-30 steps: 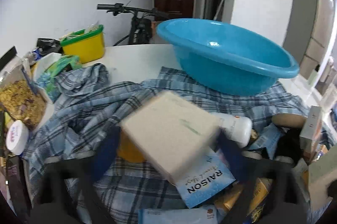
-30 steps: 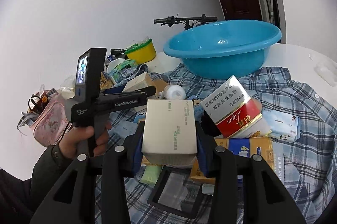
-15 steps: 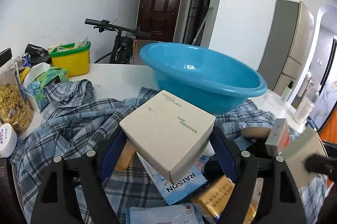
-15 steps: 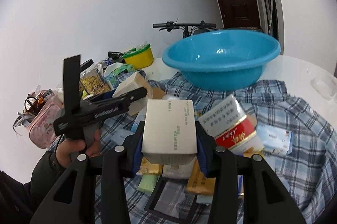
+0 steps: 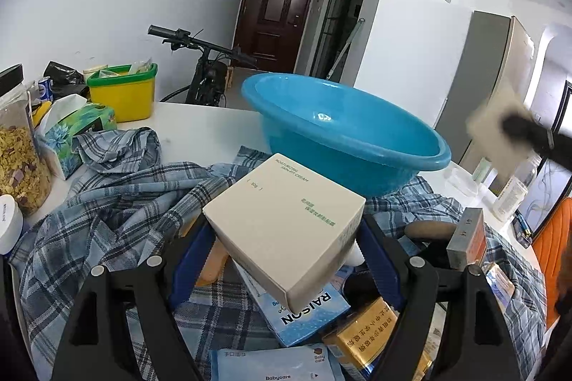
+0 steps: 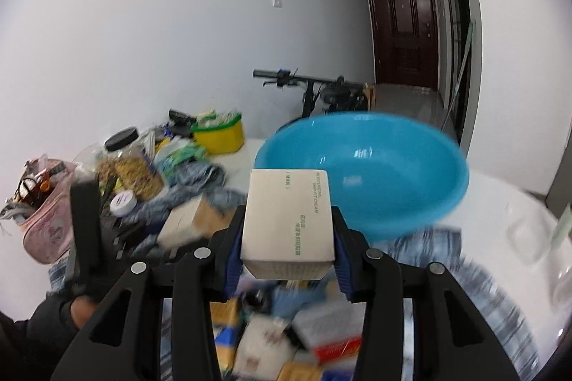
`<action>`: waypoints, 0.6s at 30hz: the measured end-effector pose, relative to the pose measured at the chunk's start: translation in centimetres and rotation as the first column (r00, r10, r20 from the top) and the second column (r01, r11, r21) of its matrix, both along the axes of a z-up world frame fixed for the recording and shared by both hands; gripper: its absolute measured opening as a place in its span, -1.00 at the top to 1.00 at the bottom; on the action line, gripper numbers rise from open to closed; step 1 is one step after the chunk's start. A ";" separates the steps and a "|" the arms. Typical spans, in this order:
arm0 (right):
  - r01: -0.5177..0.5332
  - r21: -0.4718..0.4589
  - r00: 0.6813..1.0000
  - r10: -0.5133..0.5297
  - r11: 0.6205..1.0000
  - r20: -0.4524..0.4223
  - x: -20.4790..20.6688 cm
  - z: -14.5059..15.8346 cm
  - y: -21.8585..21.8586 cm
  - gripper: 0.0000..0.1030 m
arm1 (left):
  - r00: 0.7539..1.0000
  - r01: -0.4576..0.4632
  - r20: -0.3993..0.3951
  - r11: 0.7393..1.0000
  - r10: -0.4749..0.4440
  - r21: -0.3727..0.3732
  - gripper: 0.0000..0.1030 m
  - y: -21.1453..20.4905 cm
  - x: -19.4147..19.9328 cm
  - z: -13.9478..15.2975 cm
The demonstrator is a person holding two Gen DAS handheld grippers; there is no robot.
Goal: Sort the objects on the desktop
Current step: 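Carry both held boxes over the blue basin with the right and left tools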
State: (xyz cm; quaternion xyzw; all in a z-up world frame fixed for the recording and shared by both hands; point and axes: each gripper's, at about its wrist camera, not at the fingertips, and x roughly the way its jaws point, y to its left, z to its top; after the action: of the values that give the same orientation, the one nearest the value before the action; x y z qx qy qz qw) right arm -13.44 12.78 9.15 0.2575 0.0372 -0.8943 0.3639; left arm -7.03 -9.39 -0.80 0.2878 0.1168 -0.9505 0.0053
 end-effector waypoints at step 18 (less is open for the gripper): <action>-0.027 0.038 0.999 0.025 0.999 0.046 -12.4 0.3 -0.8 0.18 | 0.999 -0.026 0.020 0.998 0.027 -0.053 -0.60 0.4 -0.7 -0.7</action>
State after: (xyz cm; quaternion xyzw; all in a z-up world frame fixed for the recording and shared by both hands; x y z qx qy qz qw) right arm -25.82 11.95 9.49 0.2845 0.0495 -0.8826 0.3711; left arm -7.74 -8.96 -1.48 0.2957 0.0952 -0.9502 0.0267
